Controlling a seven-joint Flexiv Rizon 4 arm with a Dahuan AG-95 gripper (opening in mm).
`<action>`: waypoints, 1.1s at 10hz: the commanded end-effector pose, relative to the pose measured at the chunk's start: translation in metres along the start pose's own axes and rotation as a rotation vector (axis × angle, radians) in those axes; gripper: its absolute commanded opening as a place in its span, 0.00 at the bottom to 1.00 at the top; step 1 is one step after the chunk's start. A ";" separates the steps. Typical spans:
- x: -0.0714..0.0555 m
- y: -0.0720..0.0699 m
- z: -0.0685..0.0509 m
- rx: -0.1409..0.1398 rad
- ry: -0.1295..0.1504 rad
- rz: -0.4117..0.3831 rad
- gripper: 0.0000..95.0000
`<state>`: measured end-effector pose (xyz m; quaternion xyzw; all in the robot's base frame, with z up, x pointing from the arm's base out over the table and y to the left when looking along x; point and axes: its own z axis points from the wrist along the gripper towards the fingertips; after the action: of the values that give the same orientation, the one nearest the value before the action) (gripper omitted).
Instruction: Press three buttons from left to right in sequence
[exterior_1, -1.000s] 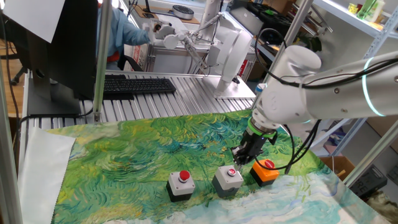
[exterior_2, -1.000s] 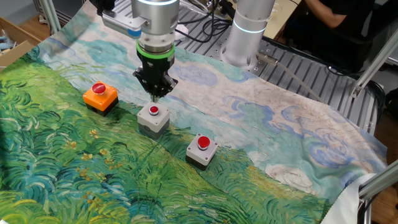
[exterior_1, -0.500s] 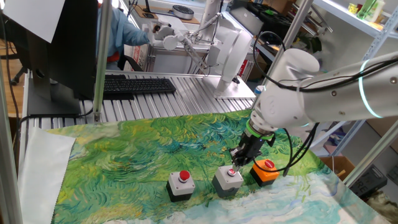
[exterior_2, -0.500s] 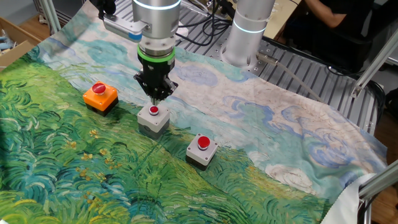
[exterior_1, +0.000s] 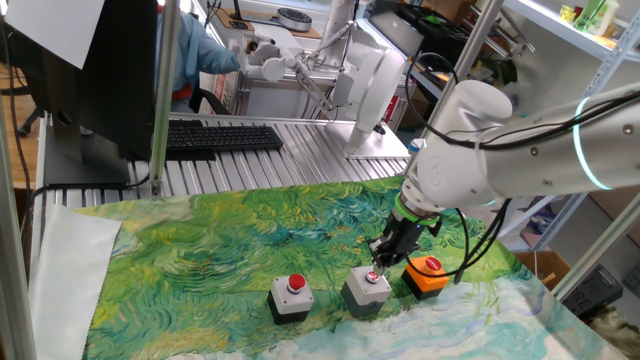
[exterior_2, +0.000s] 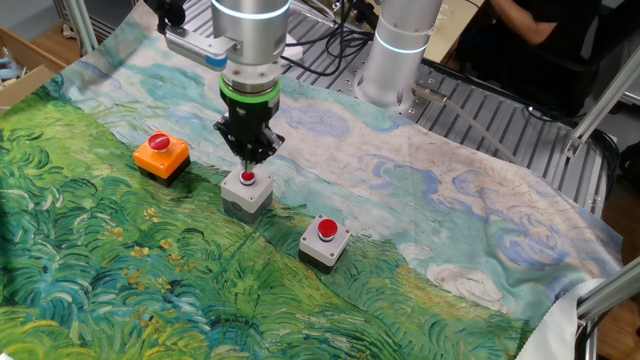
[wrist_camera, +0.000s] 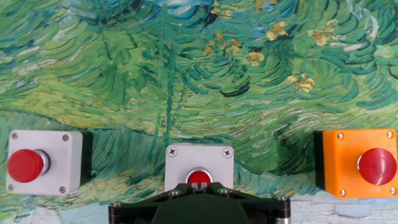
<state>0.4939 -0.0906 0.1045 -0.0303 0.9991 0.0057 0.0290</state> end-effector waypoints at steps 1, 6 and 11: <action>-0.001 -0.002 0.002 0.000 -0.001 0.000 0.00; -0.002 0.000 0.006 -0.008 -0.005 0.021 0.00; 0.000 0.007 0.004 -0.002 -0.005 0.025 0.00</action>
<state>0.4935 -0.0839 0.1001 -0.0174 0.9993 0.0052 0.0312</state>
